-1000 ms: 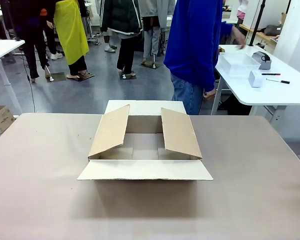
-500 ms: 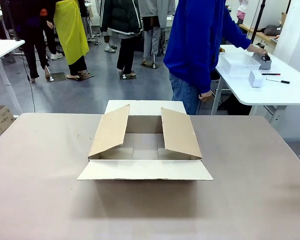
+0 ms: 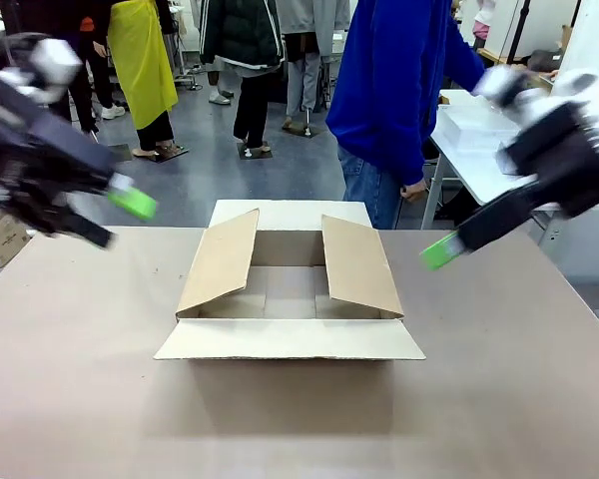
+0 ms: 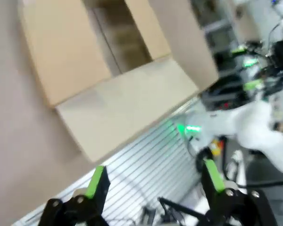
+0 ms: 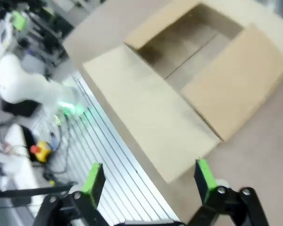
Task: Pack the gift set into the box.
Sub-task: Place both hands on the side flaps of the Package Box and spread them outward.
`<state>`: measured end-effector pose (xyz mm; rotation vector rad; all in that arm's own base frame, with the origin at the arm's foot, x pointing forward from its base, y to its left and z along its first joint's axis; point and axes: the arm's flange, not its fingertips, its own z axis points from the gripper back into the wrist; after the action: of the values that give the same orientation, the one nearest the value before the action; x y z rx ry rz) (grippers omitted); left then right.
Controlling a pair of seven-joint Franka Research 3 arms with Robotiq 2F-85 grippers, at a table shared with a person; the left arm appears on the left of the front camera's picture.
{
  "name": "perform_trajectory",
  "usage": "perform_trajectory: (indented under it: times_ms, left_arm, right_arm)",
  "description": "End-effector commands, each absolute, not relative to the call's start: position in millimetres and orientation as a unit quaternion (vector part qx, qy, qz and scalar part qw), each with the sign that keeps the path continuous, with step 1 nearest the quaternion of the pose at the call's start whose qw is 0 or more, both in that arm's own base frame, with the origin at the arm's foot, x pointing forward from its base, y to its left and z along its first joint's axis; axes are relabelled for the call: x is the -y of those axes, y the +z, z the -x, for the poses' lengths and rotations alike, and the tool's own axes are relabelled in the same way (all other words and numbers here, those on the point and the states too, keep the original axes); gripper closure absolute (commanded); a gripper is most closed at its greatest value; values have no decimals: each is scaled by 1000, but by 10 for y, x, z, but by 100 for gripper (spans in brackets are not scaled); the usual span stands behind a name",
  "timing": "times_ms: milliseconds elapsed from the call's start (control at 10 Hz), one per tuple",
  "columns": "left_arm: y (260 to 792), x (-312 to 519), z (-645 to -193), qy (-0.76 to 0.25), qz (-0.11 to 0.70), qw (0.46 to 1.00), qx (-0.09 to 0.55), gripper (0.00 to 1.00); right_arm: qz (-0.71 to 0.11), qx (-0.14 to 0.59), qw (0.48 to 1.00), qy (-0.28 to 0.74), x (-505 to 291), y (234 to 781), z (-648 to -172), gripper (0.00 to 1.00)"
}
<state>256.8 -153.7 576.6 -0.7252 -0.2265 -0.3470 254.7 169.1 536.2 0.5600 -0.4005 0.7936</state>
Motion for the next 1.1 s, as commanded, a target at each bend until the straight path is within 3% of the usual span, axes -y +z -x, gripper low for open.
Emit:
perform_trajectory:
  times_ms: [0,100,200,400,800,1000]
  left_arm:
    - [5718,964,-2958,-182,392,896,98,0]
    - [5766,1537,-2568,-169,352,914,110,0]
    - [5766,1537,-2568,-169,352,914,110,0]
    - [5755,1764,-2703,-162,319,928,100,0]
    - [5793,2148,-3233,-40,235,968,84,0]
    - [5808,2432,-3458,-14,223,971,82,0]
  right_arm:
    - [-312,199,870,327,-1075,5400,-2729,0]
    - [-312,199,870,327,-1075,5400,-2729,0]
    - [-312,199,870,327,-1075,5400,-2729,0]
    - [-269,212,877,336,-1721,5364,-2701,0]
    - [-258,348,871,231,-1812,5108,-2652,0]
    - [-241,297,899,212,-1858,4814,-2476,0]
